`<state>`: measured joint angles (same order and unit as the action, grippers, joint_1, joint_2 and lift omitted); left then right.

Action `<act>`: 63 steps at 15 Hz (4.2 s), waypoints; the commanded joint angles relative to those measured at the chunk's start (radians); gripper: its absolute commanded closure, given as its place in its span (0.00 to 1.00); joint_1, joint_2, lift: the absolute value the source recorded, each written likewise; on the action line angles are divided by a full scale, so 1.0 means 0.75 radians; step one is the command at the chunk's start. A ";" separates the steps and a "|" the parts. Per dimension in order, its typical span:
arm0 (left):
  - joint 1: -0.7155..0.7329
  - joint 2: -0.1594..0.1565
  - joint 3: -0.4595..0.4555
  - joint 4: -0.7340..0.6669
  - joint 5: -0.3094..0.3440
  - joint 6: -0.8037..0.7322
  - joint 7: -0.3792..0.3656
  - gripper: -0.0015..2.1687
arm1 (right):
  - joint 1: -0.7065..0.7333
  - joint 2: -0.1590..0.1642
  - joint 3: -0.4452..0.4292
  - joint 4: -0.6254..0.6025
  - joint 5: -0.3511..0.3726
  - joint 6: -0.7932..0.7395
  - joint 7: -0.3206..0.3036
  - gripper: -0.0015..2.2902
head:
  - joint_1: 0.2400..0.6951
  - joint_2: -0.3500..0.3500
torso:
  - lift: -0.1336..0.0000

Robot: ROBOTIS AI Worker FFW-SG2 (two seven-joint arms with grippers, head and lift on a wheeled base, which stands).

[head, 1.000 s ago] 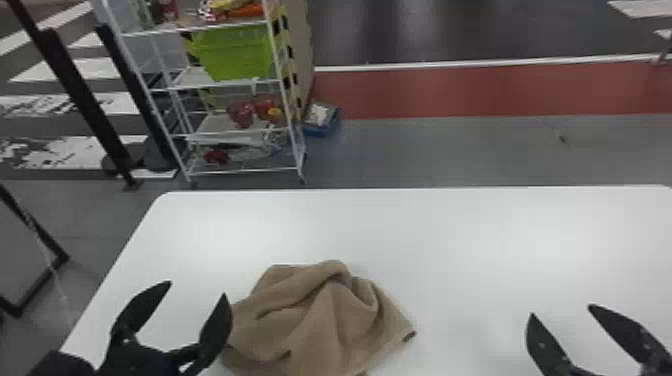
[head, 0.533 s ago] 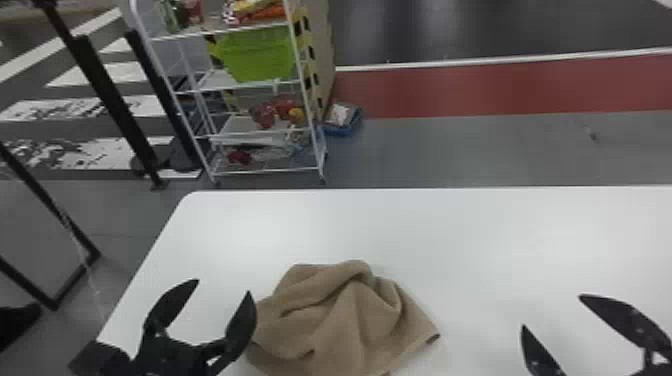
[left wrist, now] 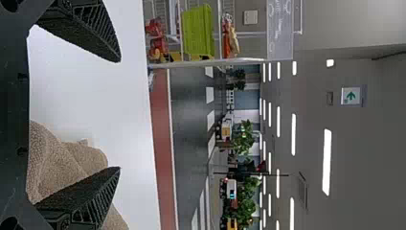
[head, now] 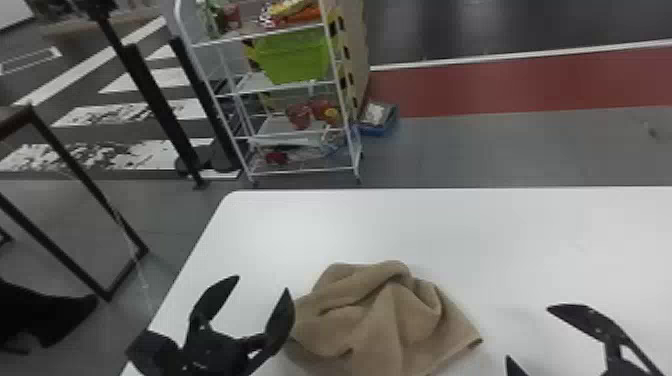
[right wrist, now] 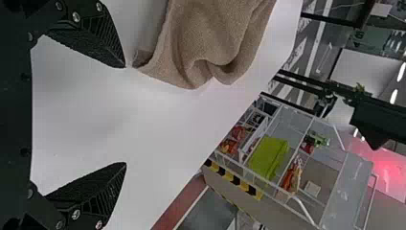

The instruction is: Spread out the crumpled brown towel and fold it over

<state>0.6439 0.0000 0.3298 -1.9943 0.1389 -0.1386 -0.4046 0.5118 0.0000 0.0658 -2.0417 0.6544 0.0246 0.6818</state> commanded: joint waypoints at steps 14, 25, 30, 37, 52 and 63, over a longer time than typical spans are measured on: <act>-0.014 -0.003 -0.008 -0.002 -0.007 0.012 0.006 0.04 | -0.247 0.001 0.258 0.239 0.134 0.232 -0.040 0.22 | 1.00 1.00 | 0.09; -0.012 -0.003 0.014 -0.006 -0.013 0.012 -0.084 0.04 | -0.310 0.001 0.057 -0.029 0.015 0.154 -0.060 0.95 | 1.00 1.00 | 0.09; -0.067 -0.003 0.002 -0.018 -0.140 0.069 -0.596 0.04 | -0.369 0.001 0.084 -0.106 -0.001 0.204 -0.083 0.95 | 1.00 0.86 | 0.09; -0.079 -0.003 -0.243 -0.078 -0.308 0.225 -0.659 0.04 | -0.439 0.001 0.135 -0.108 -0.077 0.318 -0.158 0.95 | 1.00 0.66 | 0.09; -0.143 -0.003 -0.419 -0.065 -0.574 0.806 -0.541 0.09 | -0.484 0.001 0.141 -0.158 -0.116 0.429 -0.175 0.94 | 1.00 0.55 | 0.09; -0.251 -0.003 -0.035 -0.305 -0.515 1.018 -0.995 0.99 | -0.453 0.001 0.012 -0.184 -0.171 0.404 -0.169 0.94 | 1.00 0.59 | 0.09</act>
<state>0.5012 0.0000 0.2243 -2.1797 -0.2592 0.5361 -1.1174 0.1677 0.0000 0.0990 -2.1788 0.5316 0.3376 0.5537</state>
